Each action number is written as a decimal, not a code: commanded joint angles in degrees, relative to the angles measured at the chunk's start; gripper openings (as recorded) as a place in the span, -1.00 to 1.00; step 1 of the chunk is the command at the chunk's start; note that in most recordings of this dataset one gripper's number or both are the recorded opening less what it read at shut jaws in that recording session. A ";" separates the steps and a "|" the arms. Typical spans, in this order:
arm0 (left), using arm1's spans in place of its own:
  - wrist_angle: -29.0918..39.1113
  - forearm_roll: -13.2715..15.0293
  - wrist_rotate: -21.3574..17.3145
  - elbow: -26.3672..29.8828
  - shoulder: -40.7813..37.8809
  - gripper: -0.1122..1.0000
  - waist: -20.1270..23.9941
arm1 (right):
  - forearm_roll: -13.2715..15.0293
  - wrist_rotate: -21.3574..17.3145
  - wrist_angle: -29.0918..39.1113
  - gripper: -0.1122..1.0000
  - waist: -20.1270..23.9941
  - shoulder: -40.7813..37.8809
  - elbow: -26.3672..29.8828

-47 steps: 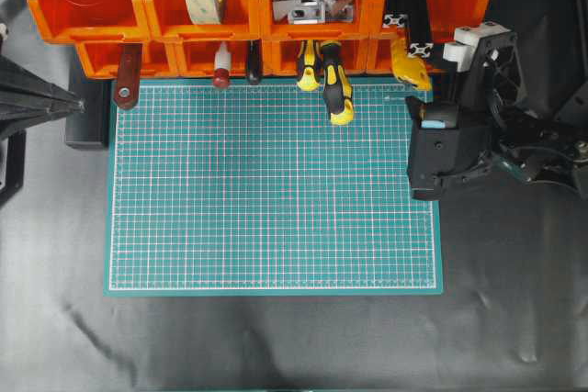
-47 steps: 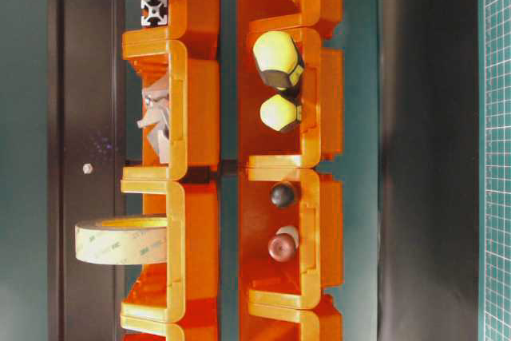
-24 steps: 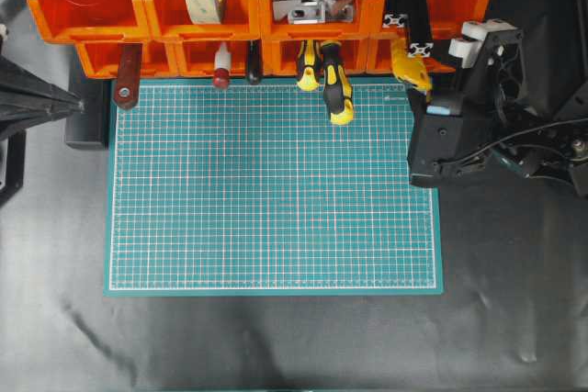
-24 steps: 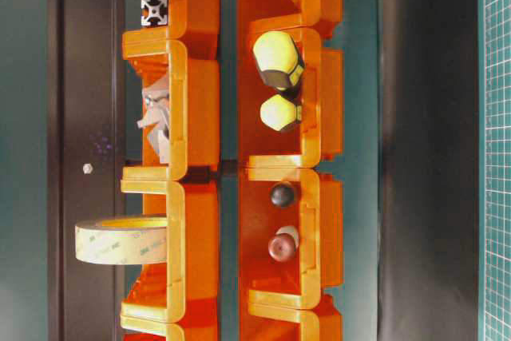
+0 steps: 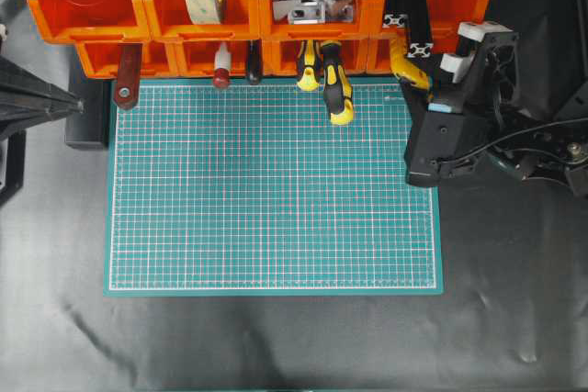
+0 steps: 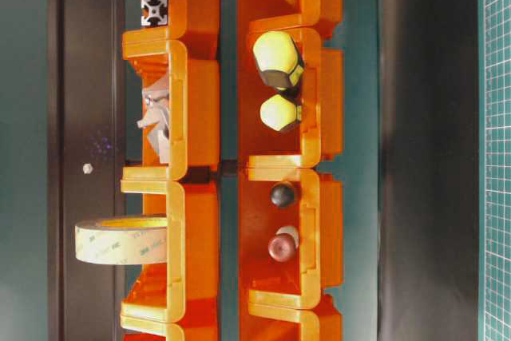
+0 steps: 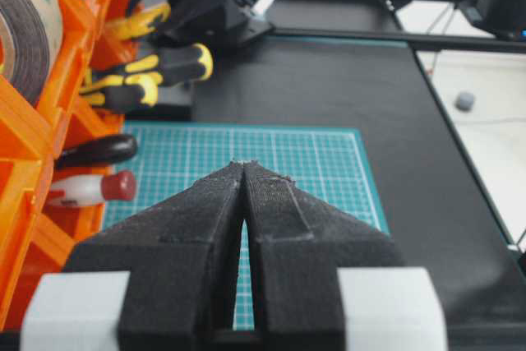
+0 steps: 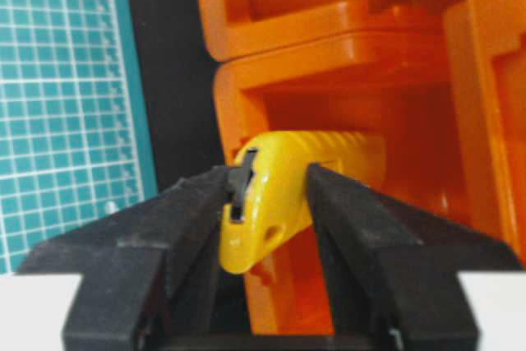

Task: Pick cutter from container rack with right arm.
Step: 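Close the right gripper on the yellow cutter's end and grip it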

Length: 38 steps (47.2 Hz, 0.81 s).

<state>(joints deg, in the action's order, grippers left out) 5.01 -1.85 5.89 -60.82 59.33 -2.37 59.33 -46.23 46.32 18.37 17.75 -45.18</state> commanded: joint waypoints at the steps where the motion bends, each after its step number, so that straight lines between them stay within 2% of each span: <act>1: -0.62 -0.09 0.26 0.62 -0.26 -0.79 -0.09 | 0.09 -0.35 -0.70 -0.25 0.79 0.35 0.62; 6: -0.97 -0.09 0.35 0.70 0.00 -0.79 -0.09 | 0.09 -0.35 -0.18 -0.25 1.58 0.26 0.79; 16: -1.05 -0.09 1.93 0.79 0.18 -0.79 -0.09 | 0.09 -0.18 5.19 -0.25 5.01 0.26 3.25; 29: -1.05 -0.09 2.11 0.79 0.35 -0.79 -0.18 | 0.09 0.18 11.07 -0.31 10.46 0.26 9.49; 38: 0.62 -0.09 2.02 1.05 1.58 -0.79 -0.09 | -0.88 0.18 15.12 -0.31 14.94 0.18 13.45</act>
<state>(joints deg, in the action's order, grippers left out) 5.01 -1.85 7.82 -60.82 60.56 -2.46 58.54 -46.05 59.33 31.46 17.58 -34.54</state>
